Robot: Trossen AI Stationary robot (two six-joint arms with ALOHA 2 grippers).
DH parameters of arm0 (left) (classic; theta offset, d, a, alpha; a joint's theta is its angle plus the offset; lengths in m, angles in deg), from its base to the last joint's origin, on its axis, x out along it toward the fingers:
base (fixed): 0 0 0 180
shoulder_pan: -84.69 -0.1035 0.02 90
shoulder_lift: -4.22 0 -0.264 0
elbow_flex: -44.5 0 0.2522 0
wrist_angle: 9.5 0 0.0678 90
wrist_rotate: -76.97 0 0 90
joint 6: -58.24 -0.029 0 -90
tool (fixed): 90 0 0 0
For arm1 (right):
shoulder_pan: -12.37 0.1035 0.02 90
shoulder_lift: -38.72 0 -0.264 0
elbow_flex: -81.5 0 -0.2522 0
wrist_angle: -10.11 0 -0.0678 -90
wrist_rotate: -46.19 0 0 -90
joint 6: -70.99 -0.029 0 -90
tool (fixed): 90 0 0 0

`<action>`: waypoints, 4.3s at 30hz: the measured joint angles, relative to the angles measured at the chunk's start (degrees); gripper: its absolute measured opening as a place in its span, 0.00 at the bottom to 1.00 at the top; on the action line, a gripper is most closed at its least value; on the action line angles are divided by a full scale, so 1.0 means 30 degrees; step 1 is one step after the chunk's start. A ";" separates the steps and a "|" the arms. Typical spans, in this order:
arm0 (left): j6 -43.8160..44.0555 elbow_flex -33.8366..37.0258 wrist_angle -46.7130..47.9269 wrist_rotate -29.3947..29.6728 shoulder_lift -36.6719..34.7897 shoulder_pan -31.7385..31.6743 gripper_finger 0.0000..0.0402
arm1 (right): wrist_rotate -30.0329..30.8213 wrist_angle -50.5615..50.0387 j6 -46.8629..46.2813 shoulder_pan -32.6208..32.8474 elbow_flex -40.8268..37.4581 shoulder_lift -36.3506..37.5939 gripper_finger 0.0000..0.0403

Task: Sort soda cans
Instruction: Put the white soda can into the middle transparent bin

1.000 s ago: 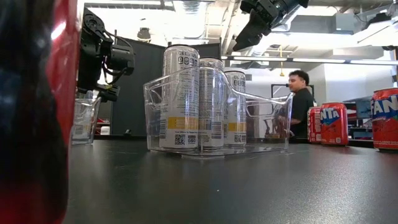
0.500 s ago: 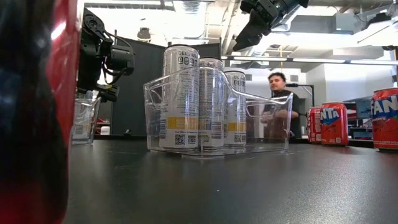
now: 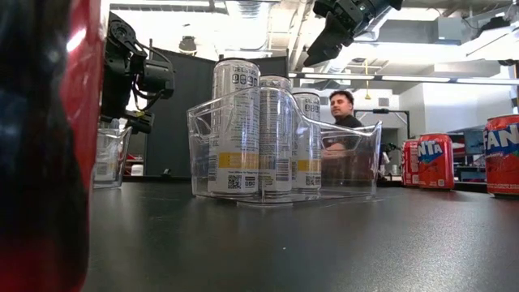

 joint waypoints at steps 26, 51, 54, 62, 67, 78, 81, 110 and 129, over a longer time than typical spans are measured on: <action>-0.0350 -0.0007 -0.0149 -0.0452 0.0000 -0.0028 0.65 | 0.0000 0.0000 -0.0131 0.0000 0.0000 0.0000 0.82; -0.1255 -0.0029 -0.0246 -0.1188 -0.0018 -0.0040 0.65 | 0.0000 0.0000 -0.0141 0.0001 0.0000 -0.0002 0.82; -0.1385 -0.0036 -0.0287 -0.1261 -0.0022 -0.0019 0.64 | 0.0000 0.0000 -0.0138 0.0007 0.0000 0.0000 0.82; -0.1962 -0.0036 -0.0294 -0.1341 -0.0022 0.0389 0.64 | 0.0000 0.0007 -0.0138 0.0005 0.0000 0.0000 0.82; -0.2193 -0.0036 -0.0294 -0.1454 -0.0022 0.0556 0.64 | 0.0000 0.0007 -0.0146 0.0005 0.0000 -0.0002 0.82; -0.3558 -0.0036 -0.0418 -0.1676 -0.0015 0.0597 0.64 | 0.0000 -0.0007 -0.0168 0.0007 0.0000 -0.0003 0.82; -0.3701 -0.0036 -0.0376 -0.1690 -0.0015 0.0597 0.64 | 0.0000 -0.0007 -0.0146 0.0007 0.0000 0.0000 0.82; -0.1102 -0.0017 0.0755 -0.1749 0.0000 0.0597 0.58 | 0.0000 -0.0007 -0.0131 0.0000 0.0000 0.0000 0.82; -0.0896 0.0015 0.0879 -0.1389 0.0022 0.1115 0.58 | 0.0000 -0.0007 -0.0146 0.0000 0.0000 -0.0007 0.82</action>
